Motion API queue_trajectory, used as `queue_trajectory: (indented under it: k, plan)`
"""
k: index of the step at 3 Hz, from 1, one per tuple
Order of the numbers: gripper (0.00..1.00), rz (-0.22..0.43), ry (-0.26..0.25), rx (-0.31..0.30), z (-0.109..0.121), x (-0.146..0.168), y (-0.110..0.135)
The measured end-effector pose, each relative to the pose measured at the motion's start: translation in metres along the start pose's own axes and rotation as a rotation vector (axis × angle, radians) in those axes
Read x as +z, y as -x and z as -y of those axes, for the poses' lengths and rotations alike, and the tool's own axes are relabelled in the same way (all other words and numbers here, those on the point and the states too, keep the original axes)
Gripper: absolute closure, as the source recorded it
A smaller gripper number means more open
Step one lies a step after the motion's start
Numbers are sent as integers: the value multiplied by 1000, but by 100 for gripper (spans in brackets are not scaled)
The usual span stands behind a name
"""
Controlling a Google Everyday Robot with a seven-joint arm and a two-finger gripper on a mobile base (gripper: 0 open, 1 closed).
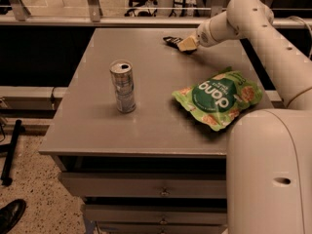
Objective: Move rxbar chocolate near redbull can
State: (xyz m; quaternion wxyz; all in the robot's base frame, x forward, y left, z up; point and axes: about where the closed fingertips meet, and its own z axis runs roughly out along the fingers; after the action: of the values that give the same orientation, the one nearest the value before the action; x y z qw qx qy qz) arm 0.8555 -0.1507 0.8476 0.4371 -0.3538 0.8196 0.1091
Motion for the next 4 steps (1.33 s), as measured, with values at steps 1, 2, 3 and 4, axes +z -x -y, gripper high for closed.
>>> queue_trajectory:
  k: [1, 2, 3, 4]
  plan:
    - [85, 24, 38, -17, -13, -10, 7]
    - [100, 53, 110, -81, -48, -27, 21]
    - [100, 95, 197, -164, -97, -52, 36]
    - [100, 125, 310, -225, -158, -78, 41]
